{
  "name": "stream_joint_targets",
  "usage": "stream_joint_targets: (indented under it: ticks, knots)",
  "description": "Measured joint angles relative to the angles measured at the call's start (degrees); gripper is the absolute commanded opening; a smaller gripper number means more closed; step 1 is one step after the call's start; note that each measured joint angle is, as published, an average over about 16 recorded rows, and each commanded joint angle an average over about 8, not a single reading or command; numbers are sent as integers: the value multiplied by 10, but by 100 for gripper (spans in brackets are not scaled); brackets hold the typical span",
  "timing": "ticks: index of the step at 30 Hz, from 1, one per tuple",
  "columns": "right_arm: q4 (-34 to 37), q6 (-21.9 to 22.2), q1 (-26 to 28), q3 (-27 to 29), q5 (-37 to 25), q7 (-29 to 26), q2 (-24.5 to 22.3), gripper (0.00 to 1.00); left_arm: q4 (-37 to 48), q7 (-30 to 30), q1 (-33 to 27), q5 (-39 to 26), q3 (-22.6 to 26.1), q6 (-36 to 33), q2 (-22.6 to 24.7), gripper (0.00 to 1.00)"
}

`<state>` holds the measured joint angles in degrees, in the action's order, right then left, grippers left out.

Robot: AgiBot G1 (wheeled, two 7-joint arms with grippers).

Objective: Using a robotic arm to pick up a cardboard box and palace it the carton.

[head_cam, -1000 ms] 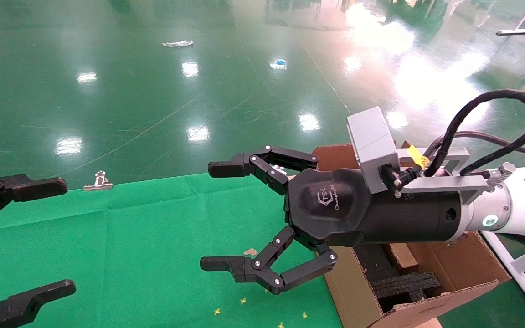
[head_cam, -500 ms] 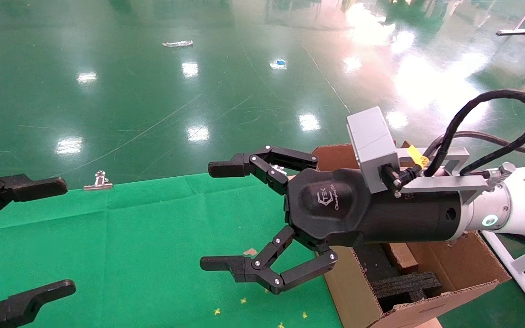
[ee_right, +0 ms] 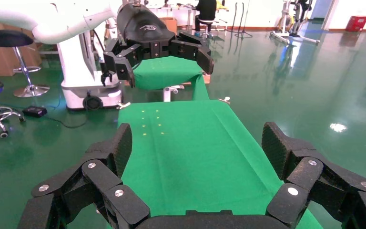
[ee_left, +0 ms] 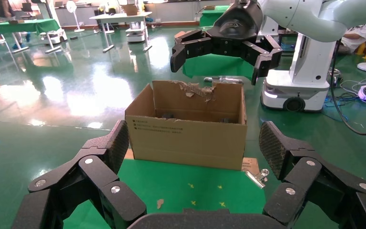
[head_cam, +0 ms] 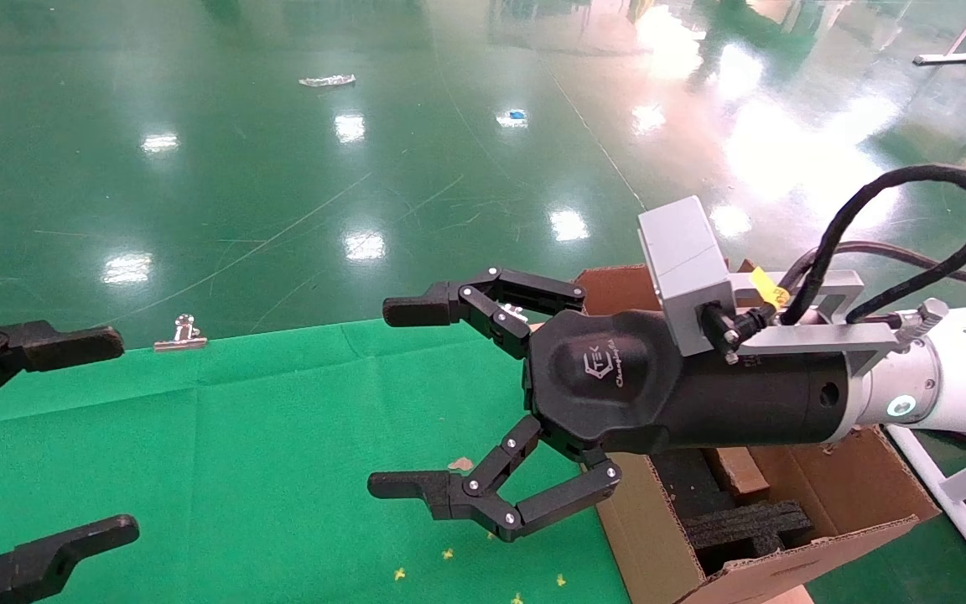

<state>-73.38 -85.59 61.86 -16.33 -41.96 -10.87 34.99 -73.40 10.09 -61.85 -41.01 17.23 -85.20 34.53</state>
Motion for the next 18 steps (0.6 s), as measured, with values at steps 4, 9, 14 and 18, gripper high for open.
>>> stream_joint_targets:
  ticks: [4, 9, 14, 18]
  knots:
    - [0, 0, 0, 0, 0, 0, 0, 100, 0, 0, 0, 0, 0, 0, 0, 100]
    - [0, 0, 0, 0, 0, 0, 0, 100, 0, 0, 0, 0, 0, 0, 0, 100]
    - [0, 0, 0, 0, 0, 0, 0, 100, 0, 0, 0, 0, 0, 0, 0, 100]
    - [0, 0, 0, 0, 0, 0, 0, 100, 0, 0, 0, 0, 0, 0, 0, 100]
